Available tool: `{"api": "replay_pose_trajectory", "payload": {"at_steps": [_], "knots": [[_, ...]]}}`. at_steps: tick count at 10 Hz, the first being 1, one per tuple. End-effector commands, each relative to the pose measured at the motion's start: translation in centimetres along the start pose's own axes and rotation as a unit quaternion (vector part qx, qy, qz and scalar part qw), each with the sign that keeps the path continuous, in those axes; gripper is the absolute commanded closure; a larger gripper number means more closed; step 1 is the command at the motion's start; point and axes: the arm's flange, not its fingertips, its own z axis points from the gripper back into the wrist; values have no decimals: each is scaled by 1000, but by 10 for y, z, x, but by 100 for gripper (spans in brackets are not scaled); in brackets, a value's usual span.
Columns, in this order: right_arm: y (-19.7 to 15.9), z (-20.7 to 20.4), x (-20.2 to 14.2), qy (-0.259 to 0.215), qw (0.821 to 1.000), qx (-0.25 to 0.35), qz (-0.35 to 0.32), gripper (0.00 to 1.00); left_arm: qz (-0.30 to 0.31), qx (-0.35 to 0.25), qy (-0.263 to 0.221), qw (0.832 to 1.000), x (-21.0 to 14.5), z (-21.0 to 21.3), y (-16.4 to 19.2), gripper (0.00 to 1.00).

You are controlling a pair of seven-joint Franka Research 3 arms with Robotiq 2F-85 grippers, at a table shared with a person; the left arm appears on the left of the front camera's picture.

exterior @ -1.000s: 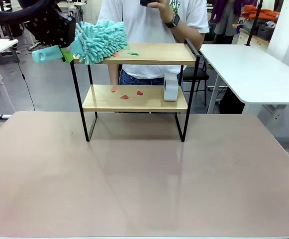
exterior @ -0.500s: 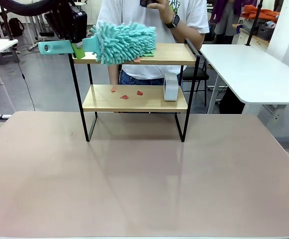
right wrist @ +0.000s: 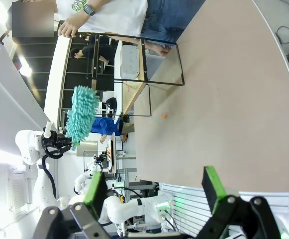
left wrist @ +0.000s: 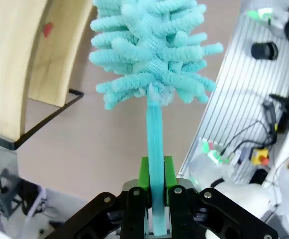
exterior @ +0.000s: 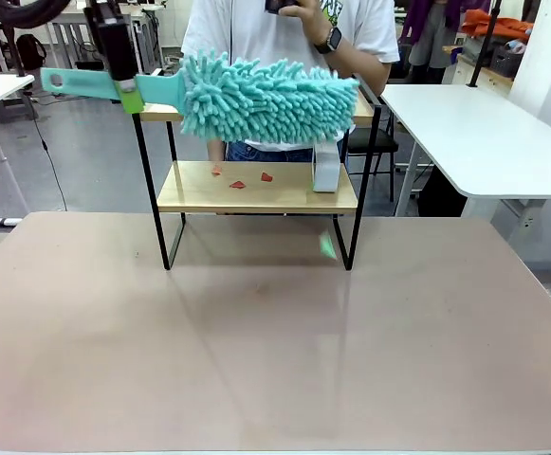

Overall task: Clean the shelf.
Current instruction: Clean the specific tier of the Shelf with the Duster once objects are removed.

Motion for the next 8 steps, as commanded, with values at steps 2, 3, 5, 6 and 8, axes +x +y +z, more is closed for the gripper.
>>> {"api": "replay_pose_trajectory", "payload": {"at_steps": [2, 3, 5, 6, 8], "knots": [[1, 0, 1, -5, 1000, 9, 14, 0, -62, -41, -11, 997, -11, 3, -4, 100], [1, 0, 1, -5, 1000, 9, 14, 0, -60, -38, -17, 997, -11, 4, -3, 100], [1, 0, 1, -5, 1000, 9, 14, 0, -57, -46, -19, 997, -10, 4, -2, 100], [1, 0, 1, -5, 1000, 9, 14, 0, -61, -51, -21, 997, -10, 4, -2, 100], [1, 0, 1, -5, 1000, 9, 14, 0, -21, -57, -45, 997, -26, 19, -2, 100]]}}
